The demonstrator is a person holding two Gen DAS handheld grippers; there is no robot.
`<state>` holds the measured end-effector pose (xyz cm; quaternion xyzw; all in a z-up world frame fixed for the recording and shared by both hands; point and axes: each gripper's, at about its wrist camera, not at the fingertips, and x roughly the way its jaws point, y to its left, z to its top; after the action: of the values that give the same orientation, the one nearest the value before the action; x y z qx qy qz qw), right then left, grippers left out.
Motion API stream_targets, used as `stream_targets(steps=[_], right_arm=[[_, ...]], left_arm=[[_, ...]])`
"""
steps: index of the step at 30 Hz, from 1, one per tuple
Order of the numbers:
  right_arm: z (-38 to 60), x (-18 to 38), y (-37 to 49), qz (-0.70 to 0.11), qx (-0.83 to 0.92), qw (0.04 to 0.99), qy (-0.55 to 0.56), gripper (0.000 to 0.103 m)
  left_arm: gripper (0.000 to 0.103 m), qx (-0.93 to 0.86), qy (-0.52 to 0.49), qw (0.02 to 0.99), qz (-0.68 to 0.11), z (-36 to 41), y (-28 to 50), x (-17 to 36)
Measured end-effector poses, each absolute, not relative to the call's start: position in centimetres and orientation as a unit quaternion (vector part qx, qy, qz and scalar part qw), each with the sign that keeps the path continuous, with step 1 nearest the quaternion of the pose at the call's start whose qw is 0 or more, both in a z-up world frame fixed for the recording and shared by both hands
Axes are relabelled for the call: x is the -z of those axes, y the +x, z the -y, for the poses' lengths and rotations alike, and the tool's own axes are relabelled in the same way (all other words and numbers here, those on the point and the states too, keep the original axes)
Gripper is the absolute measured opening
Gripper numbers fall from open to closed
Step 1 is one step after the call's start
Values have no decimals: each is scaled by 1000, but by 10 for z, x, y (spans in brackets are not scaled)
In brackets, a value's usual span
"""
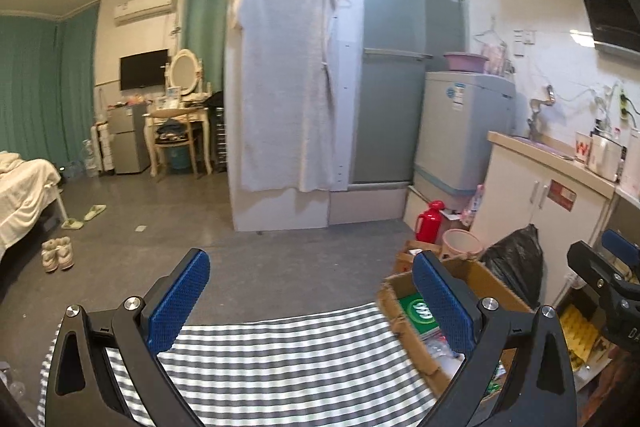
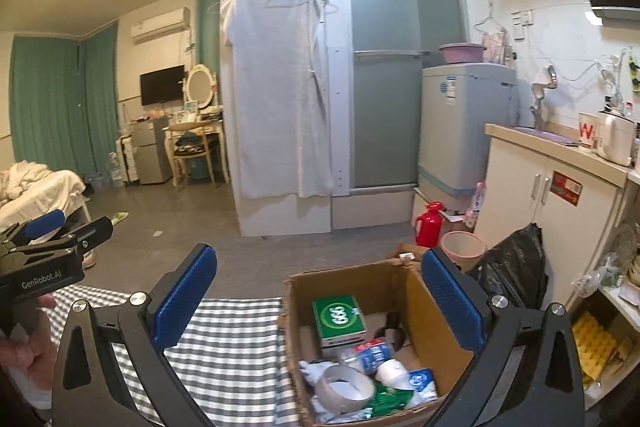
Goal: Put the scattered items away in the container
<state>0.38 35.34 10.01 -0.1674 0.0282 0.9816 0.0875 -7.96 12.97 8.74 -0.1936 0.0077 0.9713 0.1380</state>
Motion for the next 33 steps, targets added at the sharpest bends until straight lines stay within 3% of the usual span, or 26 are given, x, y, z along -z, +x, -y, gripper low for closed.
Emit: stream_targets(steps=[33], right_arm=[[-229,-55,-23,-9,-974,-32,-226,103]], left_arm=[[103,-970,-242,12,11,4,-52,-60]])
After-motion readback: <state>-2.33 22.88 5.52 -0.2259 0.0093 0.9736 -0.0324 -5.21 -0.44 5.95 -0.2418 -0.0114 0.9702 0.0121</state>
